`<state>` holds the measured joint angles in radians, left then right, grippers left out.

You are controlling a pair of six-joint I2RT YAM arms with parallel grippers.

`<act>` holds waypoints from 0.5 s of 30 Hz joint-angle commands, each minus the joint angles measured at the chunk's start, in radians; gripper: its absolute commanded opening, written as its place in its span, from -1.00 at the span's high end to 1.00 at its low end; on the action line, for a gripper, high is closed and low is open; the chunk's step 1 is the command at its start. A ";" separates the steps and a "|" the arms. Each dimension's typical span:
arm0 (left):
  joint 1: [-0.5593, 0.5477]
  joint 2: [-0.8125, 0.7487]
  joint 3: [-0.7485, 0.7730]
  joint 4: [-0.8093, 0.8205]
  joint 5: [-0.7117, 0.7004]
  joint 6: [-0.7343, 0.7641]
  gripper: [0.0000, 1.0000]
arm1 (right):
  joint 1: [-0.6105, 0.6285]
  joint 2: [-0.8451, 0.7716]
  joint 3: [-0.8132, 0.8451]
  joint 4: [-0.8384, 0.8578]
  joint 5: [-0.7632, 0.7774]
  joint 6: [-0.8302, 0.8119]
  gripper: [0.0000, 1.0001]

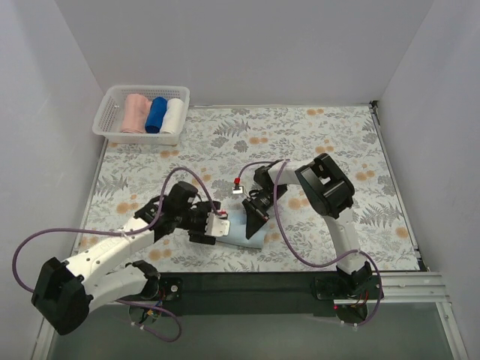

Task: Roll the towels
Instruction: Roll the towel

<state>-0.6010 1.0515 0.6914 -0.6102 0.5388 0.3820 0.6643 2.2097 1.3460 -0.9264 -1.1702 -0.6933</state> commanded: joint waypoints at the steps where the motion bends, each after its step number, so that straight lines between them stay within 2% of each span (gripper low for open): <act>1: -0.118 -0.057 -0.128 0.252 -0.199 0.011 -0.29 | -0.005 0.097 0.016 -0.051 0.087 -0.075 0.97; 3: -0.204 -0.059 -0.173 0.312 -0.246 -0.002 -0.29 | -0.014 0.114 0.045 -0.071 0.086 -0.083 0.97; 7: -0.305 -0.001 -0.204 0.421 -0.321 -0.017 -0.30 | -0.028 0.149 0.074 -0.088 0.092 -0.080 0.97; 11: -0.333 0.117 -0.227 0.559 -0.391 -0.002 -0.30 | -0.028 0.189 0.102 -0.129 0.086 -0.098 0.97; 15: -0.350 0.186 -0.230 0.604 -0.384 0.014 -0.29 | -0.031 0.212 0.120 -0.149 0.081 -0.106 0.97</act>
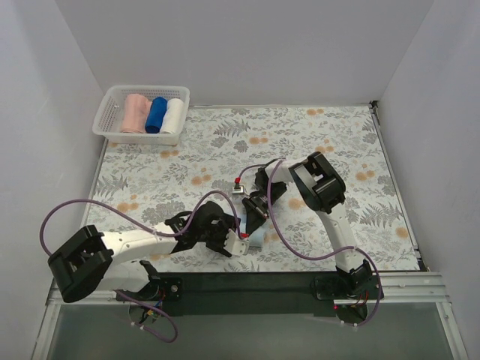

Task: Roll the towels
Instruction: Roll the towel

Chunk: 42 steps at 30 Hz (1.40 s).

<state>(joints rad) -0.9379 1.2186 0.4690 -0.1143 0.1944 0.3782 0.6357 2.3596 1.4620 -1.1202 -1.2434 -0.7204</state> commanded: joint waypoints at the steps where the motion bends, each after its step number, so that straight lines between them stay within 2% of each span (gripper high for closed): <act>1: -0.016 0.028 -0.009 0.110 -0.036 0.024 -0.26 | -0.004 0.067 0.012 0.042 0.151 -0.080 0.97; 4: -0.021 0.048 -0.015 0.108 0.005 0.036 -0.12 | -0.007 0.078 0.017 0.033 0.150 -0.083 0.97; 5: -0.024 0.058 -0.006 0.088 0.017 0.031 0.12 | -0.007 0.075 0.017 0.033 0.151 -0.083 0.97; 7: -0.025 0.076 0.025 0.027 0.054 0.010 0.34 | -0.011 0.066 0.012 0.036 0.153 -0.080 0.97; 8: -0.027 0.105 0.042 -0.054 0.065 0.001 0.49 | -0.014 0.050 0.008 0.037 0.153 -0.077 0.89; 12: -0.024 0.154 0.114 -0.254 0.137 -0.034 0.75 | -0.053 -0.014 0.018 0.040 0.179 -0.045 0.60; 19: 0.005 0.174 0.169 -0.421 0.261 -0.096 0.81 | -0.157 -0.183 0.112 0.040 0.352 0.036 0.08; 22: 0.033 0.237 0.209 -0.504 0.293 -0.091 0.85 | -0.209 -0.249 0.139 0.040 0.381 0.065 -0.05; 28: 0.094 0.367 0.327 -0.577 0.393 -0.139 0.87 | -0.292 -0.434 0.100 0.048 0.429 0.058 -0.07; 35: 0.200 0.617 0.519 -0.754 0.513 -0.091 0.83 | -0.300 -0.810 -0.115 0.141 0.525 0.027 -0.10; 38: 0.247 0.740 0.621 -0.840 0.554 -0.050 0.76 | -0.266 -0.919 -0.215 0.207 0.578 0.036 -0.18; 42: 0.293 0.863 0.740 -0.924 0.585 0.004 0.69 | -0.118 -1.000 -0.366 0.345 0.705 0.090 -0.27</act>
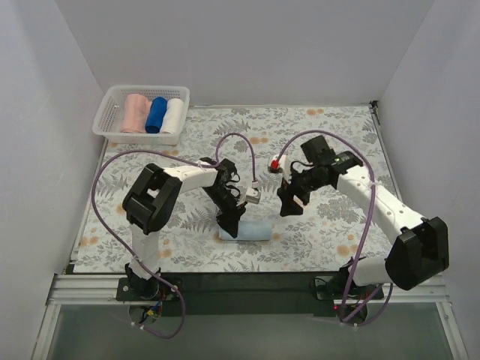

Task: Roll the towels
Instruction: Roll the towel

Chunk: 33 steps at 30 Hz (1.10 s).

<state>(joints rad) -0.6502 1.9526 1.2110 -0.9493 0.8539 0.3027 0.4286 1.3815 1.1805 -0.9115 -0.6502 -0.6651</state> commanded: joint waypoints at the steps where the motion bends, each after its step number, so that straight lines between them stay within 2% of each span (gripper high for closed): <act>1: 0.011 0.158 0.030 -0.104 -0.072 0.085 0.68 | 0.122 -0.041 -0.108 0.169 0.165 0.050 -0.29; 4: 0.029 0.202 0.086 -0.123 -0.076 0.110 0.64 | 0.231 -0.065 -0.188 0.352 0.260 0.108 -0.32; 8: 0.040 0.265 0.151 -0.172 -0.079 0.144 0.62 | 0.392 -0.097 -0.268 0.515 0.388 0.136 -0.32; 12: 0.052 0.307 0.194 -0.198 -0.081 0.162 0.60 | 0.505 -0.096 -0.314 0.589 0.452 0.111 -0.32; 16: 0.060 0.324 0.203 -0.201 -0.073 0.168 0.58 | 0.558 -0.044 -0.361 0.652 0.492 0.099 -0.31; 24: 0.073 0.315 0.190 -0.203 -0.049 0.184 0.52 | 0.561 0.045 -0.429 0.767 0.528 0.079 -0.19; 27: 0.086 0.313 0.191 -0.201 -0.027 0.184 0.48 | 0.561 0.068 -0.436 0.770 0.515 0.073 0.03; 28: 0.092 0.312 0.193 -0.200 -0.020 0.181 0.44 | 0.561 0.074 -0.446 0.769 0.503 0.071 0.24; 30: 0.113 0.302 0.196 -0.195 0.009 0.162 0.39 | 0.559 0.076 -0.452 0.766 0.488 0.067 0.50; 31: 0.122 0.284 0.194 -0.181 0.019 0.155 0.30 | 0.559 0.080 -0.453 0.749 0.466 0.064 0.69; 33: 0.158 0.257 0.190 -0.169 0.052 0.138 0.11 | 0.561 0.085 -0.452 0.732 0.448 0.061 0.90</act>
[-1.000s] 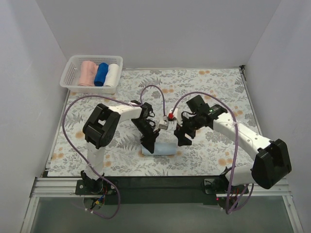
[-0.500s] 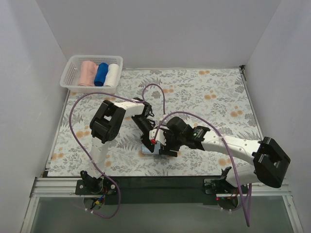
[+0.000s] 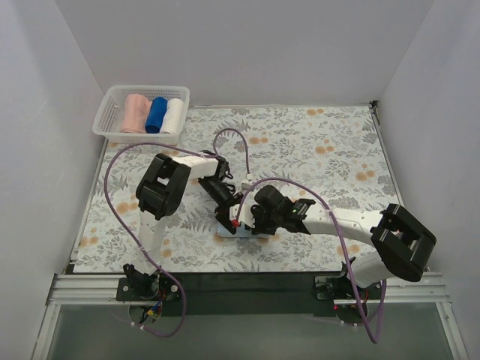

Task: Roll the towels
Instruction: Roll the towel

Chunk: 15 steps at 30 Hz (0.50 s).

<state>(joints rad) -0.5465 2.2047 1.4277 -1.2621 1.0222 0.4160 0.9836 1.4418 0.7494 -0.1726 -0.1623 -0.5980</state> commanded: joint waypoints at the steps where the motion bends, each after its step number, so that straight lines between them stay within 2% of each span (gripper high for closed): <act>1: 0.071 -0.032 -0.030 0.151 -0.073 0.011 0.02 | 0.003 0.031 -0.021 -0.027 -0.061 -0.006 0.97; 4: 0.140 -0.123 -0.042 0.181 -0.004 -0.026 -0.20 | -0.002 0.037 -0.016 -0.065 -0.110 -0.009 0.97; 5: 0.155 -0.149 -0.046 0.187 0.007 -0.034 -0.56 | -0.009 0.040 -0.010 -0.073 -0.126 -0.008 0.97; 9: 0.253 -0.301 -0.093 0.260 0.003 -0.112 -0.59 | -0.040 0.068 0.022 -0.116 -0.196 0.013 0.97; 10: 0.273 -0.379 -0.136 0.320 -0.005 -0.134 -0.60 | -0.051 0.089 0.036 -0.137 -0.227 0.021 0.97; 12: 0.324 -0.468 -0.194 0.386 -0.048 -0.200 -0.61 | -0.085 0.115 0.077 -0.159 -0.262 0.030 0.97; 15: 0.346 -0.696 -0.306 0.478 -0.141 -0.221 -0.62 | -0.134 0.183 0.129 -0.217 -0.344 0.038 0.97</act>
<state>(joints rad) -0.1986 1.6997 1.1824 -0.9195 0.9630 0.2447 0.8818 1.5471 0.8520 -0.2455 -0.3798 -0.5884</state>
